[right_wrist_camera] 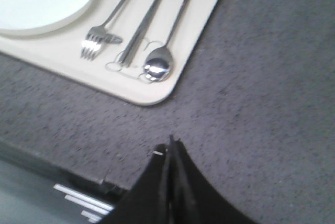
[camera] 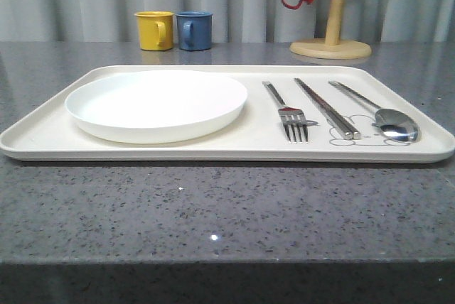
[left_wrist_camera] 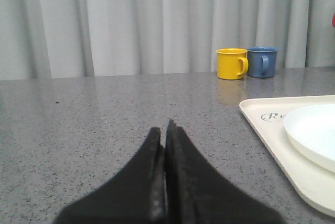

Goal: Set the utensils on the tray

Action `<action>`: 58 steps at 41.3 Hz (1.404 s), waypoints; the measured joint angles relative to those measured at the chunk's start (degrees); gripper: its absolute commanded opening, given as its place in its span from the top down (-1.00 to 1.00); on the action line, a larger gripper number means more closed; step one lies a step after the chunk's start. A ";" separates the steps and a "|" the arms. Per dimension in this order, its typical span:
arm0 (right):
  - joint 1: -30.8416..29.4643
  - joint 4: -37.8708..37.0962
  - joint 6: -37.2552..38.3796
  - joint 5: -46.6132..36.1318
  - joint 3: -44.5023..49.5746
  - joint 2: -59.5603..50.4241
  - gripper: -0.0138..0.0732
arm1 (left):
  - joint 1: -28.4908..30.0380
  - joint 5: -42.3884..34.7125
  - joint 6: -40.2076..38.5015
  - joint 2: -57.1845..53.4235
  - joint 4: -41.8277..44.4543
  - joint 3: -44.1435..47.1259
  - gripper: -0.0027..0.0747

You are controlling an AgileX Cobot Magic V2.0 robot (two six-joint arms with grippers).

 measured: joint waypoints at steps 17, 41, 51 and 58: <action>-7.76 -0.47 0.00 -38.31 32.18 -17.67 0.84 | 0.00 0.00 0.00 0.00 0.00 0.00 0.98; -8.26 -0.39 0.68 -48.57 37.53 -18.04 0.84 | 0.00 -0.02 0.00 0.00 0.00 0.00 0.98; -8.26 -4.97 8.91 -48.86 37.53 -18.04 0.84 | 0.00 -0.02 -0.04 0.00 -0.14 0.00 0.98; -8.26 -4.97 9.46 -48.86 37.53 -18.04 0.84 | 0.04 -0.02 -0.04 0.00 -0.13 0.00 0.98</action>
